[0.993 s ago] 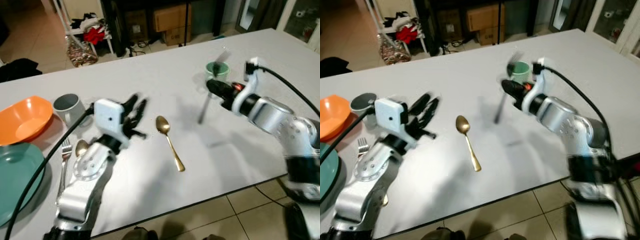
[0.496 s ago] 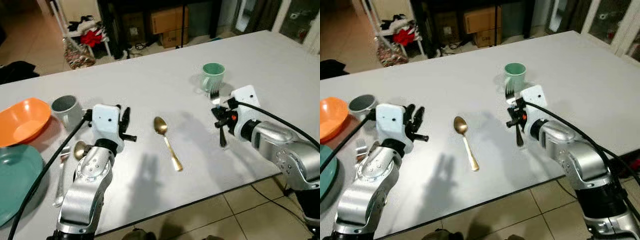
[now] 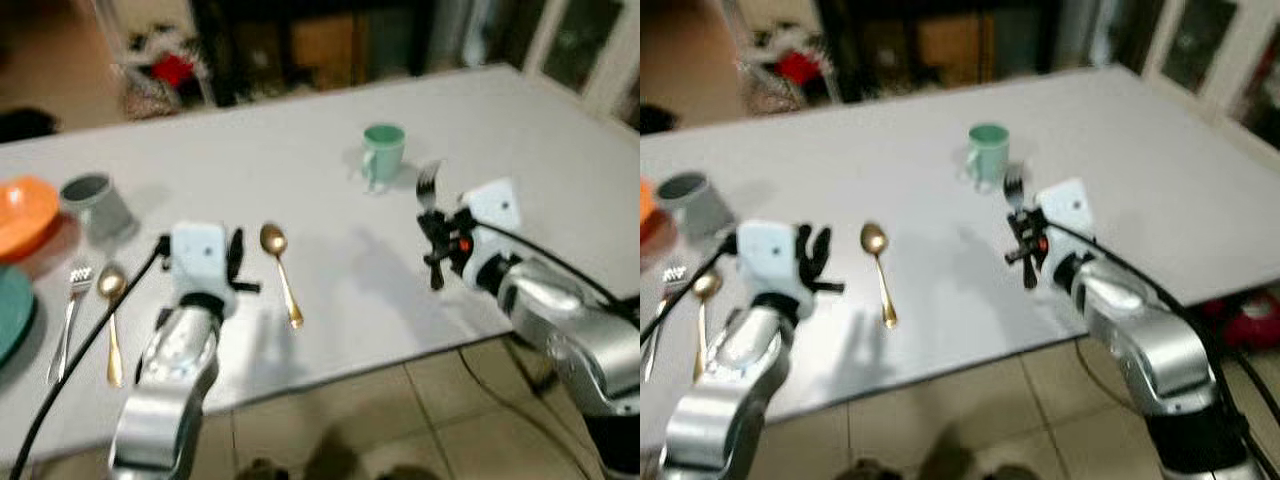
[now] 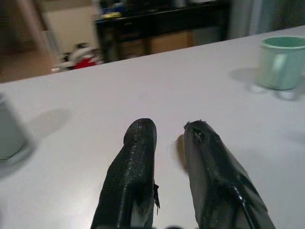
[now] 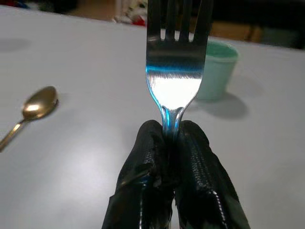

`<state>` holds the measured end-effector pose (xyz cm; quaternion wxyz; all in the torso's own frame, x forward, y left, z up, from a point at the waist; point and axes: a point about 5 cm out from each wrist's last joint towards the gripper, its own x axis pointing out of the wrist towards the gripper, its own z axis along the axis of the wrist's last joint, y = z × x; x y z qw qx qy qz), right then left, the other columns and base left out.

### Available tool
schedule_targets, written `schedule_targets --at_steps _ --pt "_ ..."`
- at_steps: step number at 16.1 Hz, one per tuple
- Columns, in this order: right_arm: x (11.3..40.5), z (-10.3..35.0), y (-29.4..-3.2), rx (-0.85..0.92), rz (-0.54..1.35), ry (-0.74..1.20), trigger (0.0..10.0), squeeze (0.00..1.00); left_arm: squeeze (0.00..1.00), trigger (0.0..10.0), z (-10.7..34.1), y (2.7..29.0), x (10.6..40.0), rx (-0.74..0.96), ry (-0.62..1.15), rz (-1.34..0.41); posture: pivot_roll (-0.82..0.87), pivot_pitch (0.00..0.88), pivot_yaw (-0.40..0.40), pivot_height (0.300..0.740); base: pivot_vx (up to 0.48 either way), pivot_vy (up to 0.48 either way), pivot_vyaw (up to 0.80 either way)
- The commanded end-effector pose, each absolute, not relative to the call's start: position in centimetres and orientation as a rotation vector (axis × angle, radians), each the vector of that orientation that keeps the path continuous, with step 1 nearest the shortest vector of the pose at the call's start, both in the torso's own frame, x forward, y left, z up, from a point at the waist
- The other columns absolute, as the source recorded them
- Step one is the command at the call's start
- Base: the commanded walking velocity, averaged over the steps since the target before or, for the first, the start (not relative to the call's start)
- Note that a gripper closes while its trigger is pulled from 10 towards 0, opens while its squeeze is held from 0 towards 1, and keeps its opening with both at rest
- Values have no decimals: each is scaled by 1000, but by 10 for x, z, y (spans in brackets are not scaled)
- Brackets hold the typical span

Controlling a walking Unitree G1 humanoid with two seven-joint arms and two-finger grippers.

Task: Setting the table

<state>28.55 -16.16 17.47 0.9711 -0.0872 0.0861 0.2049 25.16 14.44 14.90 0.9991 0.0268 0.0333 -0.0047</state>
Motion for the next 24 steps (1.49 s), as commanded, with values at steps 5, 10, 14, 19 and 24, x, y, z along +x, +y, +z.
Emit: schedule_targets --at_steps 5,10,14,19,24 --pt "286 173 -180 -180 322 167 10000 0 0 10000 156 145 254 74 50 -13 -109 37 101 740 0 378 429" --pt "282 170 -169 -255 373 160 10000 0 0 10000 153 144 250 50 68 0 -105 36 97 740 0 -96 160" --pt "284 170 -170 -227 338 154 10000 0 0 10000 153 143 250 55 64 -4 -108 41 92 740 0 -480 800" --pt "280 158 -178 -263 265 257 10000 0 0 10000 151 142 251 71 74 -36 -114 43 98 740 0 -192 159" --pt "261 146 -192 -110 106 404 10000 0 0 10000 150 139 253 142 52 -144 -128 48 116 740 0 0 0"
